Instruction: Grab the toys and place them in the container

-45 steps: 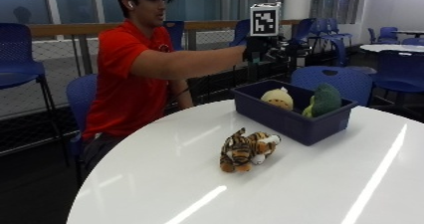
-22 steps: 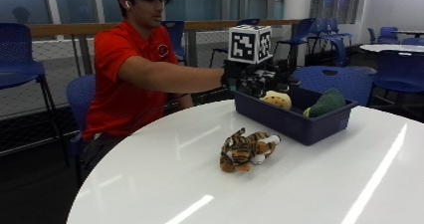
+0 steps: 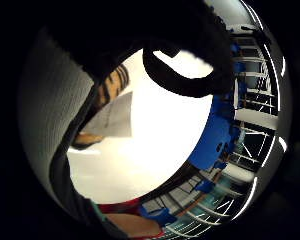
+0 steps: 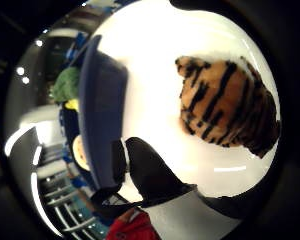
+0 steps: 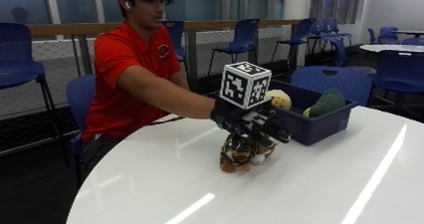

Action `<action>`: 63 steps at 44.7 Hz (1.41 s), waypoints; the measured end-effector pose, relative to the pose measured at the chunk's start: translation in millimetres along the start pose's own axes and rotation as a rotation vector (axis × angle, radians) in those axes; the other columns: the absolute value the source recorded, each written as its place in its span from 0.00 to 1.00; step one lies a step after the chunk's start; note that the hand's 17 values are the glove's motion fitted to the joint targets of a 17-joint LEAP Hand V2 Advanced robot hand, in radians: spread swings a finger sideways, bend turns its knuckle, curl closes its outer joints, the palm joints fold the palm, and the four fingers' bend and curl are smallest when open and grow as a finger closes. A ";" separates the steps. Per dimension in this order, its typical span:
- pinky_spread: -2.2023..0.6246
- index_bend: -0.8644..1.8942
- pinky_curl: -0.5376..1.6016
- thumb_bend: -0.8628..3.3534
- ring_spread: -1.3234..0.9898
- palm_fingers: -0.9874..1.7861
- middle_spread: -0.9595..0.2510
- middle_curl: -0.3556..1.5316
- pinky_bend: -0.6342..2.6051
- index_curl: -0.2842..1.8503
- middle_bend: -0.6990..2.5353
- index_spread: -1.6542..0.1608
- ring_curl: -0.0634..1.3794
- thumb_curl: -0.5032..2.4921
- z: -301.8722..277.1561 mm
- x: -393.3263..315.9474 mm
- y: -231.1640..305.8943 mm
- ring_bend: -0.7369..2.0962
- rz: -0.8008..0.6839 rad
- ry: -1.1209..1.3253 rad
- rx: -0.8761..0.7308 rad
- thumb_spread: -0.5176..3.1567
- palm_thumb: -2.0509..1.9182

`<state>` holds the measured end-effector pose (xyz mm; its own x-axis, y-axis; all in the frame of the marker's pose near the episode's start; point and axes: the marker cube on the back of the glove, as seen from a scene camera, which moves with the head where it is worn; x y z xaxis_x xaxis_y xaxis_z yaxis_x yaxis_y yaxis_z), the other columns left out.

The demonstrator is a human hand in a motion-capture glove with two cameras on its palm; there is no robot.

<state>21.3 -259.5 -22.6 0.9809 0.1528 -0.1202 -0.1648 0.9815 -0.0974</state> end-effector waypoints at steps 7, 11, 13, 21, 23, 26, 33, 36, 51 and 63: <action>0.83 0.37 0.42 0.19 0.58 0.29 0.73 0.32 0.50 0.30 0.25 0.72 0.18 0.25 18.1 7.8 -7.8 0.31 0.020 0.010 -0.033 0.41 0.49; 0.83 0.37 0.42 0.19 0.58 0.29 0.73 0.32 0.52 0.30 0.25 0.71 0.18 0.24 26.2 8.4 -11.4 0.31 0.033 0.016 -0.053 0.41 0.49; 0.83 0.37 0.43 0.19 0.58 0.30 0.73 0.31 0.53 0.30 0.25 0.71 0.18 0.24 31.4 9.5 -13.3 0.31 0.039 0.024 -0.070 0.41 0.49; 0.82 0.36 0.45 0.19 0.58 0.33 0.74 0.30 0.58 0.28 0.24 0.71 0.19 0.24 46.3 12.9 -14.8 0.34 0.056 0.001 -0.120 0.41 0.51; 0.82 0.37 0.45 0.20 0.58 0.34 0.74 0.30 0.59 0.28 0.25 0.70 0.19 0.25 48.2 12.5 -13.5 0.35 0.057 0.004 -0.127 0.42 0.51; 0.81 0.37 0.44 0.20 0.56 0.38 0.73 0.30 0.58 0.28 0.26 0.69 0.22 0.25 50.1 12.0 -11.7 0.40 0.054 0.021 -0.128 0.43 0.51; 0.79 0.41 0.42 0.20 0.53 0.45 0.70 0.31 0.54 0.29 0.28 0.68 0.24 0.26 52.5 11.5 -8.9 0.45 0.063 0.008 -0.126 0.45 0.53; 0.79 0.42 0.41 0.20 0.52 0.47 0.69 0.32 0.53 0.30 0.29 0.68 0.24 0.26 52.5 9.9 -7.8 0.45 0.065 0.003 -0.122 0.45 0.53; 0.69 0.37 0.39 0.23 0.40 0.61 0.56 0.37 0.48 0.31 0.36 0.69 0.28 0.29 54.6 -6.6 2.1 0.54 0.069 -0.012 -0.034 0.49 0.59; 0.63 0.38 0.41 0.24 0.36 0.69 0.52 0.41 0.49 0.32 0.40 0.70 0.33 0.34 59.5 -9.1 5.0 0.57 0.041 -0.030 0.111 0.44 0.65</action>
<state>17.6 -249.1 36.7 0.9766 0.1944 -0.0917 -0.1937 0.9809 0.0172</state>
